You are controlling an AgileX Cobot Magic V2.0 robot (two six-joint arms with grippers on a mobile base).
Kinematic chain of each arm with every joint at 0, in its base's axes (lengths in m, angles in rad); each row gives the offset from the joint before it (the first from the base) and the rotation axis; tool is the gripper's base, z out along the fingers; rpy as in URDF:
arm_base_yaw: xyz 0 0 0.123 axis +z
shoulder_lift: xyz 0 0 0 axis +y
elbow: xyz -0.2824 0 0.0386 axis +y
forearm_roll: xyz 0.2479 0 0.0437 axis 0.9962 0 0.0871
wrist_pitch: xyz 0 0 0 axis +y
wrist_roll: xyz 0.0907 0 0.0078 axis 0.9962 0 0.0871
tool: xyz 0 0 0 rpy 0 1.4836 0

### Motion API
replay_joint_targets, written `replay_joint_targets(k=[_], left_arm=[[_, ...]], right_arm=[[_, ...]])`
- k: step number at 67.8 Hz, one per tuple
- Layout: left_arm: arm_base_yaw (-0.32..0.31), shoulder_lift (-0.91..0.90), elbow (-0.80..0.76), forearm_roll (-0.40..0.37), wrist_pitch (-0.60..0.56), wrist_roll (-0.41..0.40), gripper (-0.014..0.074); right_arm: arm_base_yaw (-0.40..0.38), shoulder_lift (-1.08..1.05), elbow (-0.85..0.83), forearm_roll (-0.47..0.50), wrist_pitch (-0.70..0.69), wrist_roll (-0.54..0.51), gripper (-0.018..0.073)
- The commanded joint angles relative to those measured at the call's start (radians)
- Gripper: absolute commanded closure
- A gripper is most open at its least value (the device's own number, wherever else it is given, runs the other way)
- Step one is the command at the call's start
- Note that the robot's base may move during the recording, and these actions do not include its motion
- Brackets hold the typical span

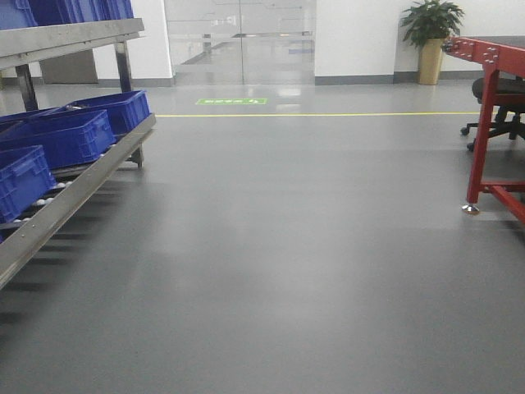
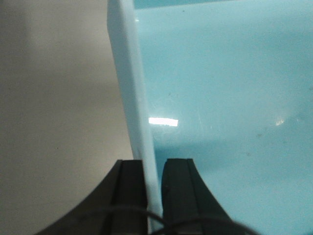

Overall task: Move two blue bins to right shelf middle
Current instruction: 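Drive the base across the floor toward the next shelf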

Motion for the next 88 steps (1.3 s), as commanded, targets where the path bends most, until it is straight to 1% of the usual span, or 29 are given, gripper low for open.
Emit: replay_joint_targets(k=[1,88], left_arm=[[-0.011,-0.024,-0.014,-0.098,-0.011,0.015,0.0707],[-0.011,-0.024,-0.014,-0.098,-0.011,0.015,0.0707]], right_arm=[[-0.006,0.003,-0.004,-0.019,-0.090,0.034,0.0712],[-0.006,0.003,-0.004,-0.019,-0.097,0.034,0.0712]])
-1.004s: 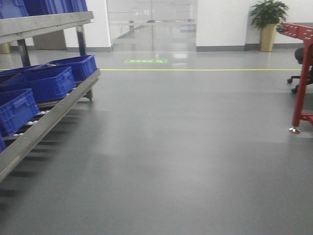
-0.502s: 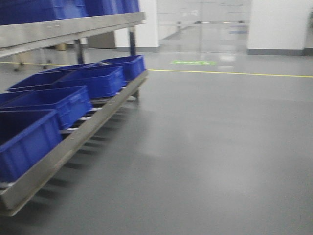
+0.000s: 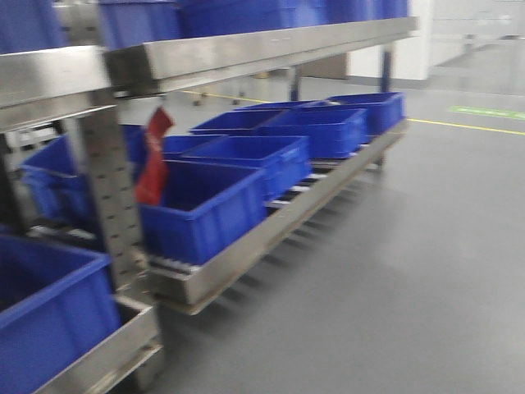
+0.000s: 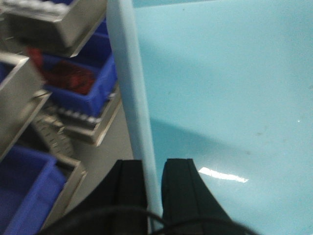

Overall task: Move two blue bins to right shelf middle
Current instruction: 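Drive the base across the floor toward the next shelf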

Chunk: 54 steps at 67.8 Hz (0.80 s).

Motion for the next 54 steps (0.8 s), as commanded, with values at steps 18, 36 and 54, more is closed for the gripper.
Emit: replay_joint_targets(k=[18,36,54], left_arm=[[-0.011,-0.024,-0.014,-0.094,-0.011,0.015,0.0707],[-0.011,-0.024,-0.014,-0.094,-0.011,0.015,0.0707],[-0.011,-0.024,-0.014,-0.094,-0.011,0.015,0.0707]], right_arm=[[-0.006,0.003,-0.004,-0.015,-0.089,0.034,0.0712],[-0.006,0.003,-0.004,-0.015,-0.089,0.034,0.0712],[-0.006,0.003,-0.004,-0.015,-0.089,0.034,0.0712]])
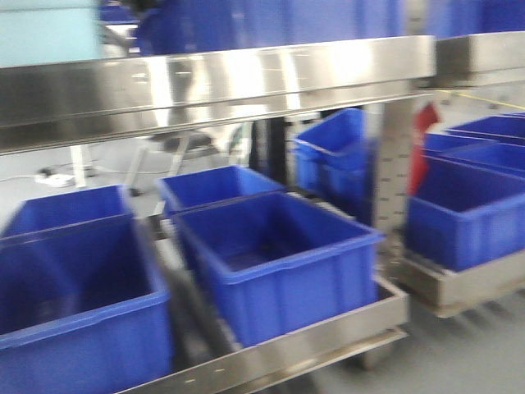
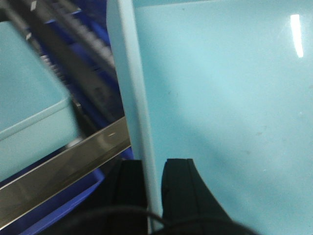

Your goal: Move two blue bins to right shelf middle

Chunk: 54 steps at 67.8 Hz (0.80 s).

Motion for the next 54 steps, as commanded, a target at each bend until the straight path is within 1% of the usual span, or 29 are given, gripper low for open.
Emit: replay_joint_targets(k=[1,54], left_arm=[[-0.011,-0.024,-0.014,-0.094,-0.011,0.015,0.0707],[-0.011,-0.024,-0.014,-0.094,-0.011,0.015,0.0707]], right_arm=[[-0.006,0.003,-0.004,-0.015,-0.088,0.034,0.0712],[-0.006,0.003,-0.004,-0.015,-0.088,0.034,0.0712]])
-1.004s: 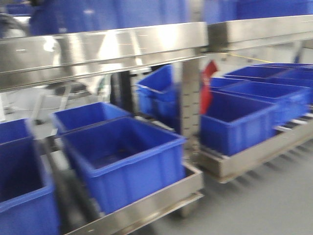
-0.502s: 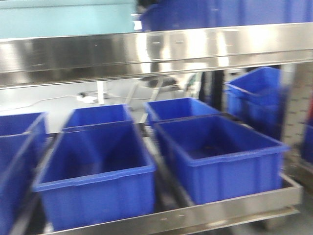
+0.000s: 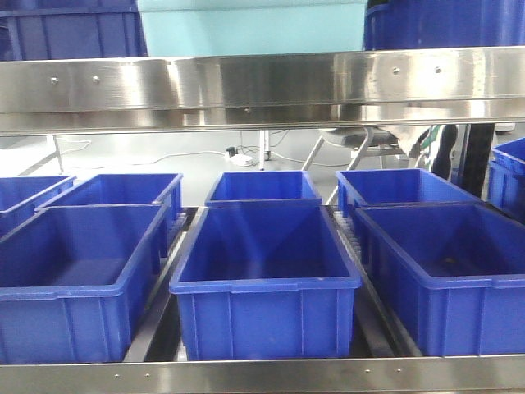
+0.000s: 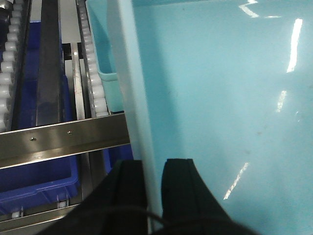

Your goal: Move two blue bins to right shelf middle

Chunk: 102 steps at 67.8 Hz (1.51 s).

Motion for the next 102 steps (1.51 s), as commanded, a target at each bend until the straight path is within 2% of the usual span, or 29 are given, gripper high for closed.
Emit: replay_joint_targets(k=[1,102], left_arm=[[-0.013,-0.024,-0.014,-0.098,-0.013,0.015,0.0707],[-0.013,-0.024,-0.014,-0.098,-0.013,0.015,0.0707]], right_arm=[[-0.006,0.003,-0.004,-0.017,-0.080,0.034,0.0712],[-0.006,0.003,-0.004,-0.017,-0.080,0.034,0.0712]])
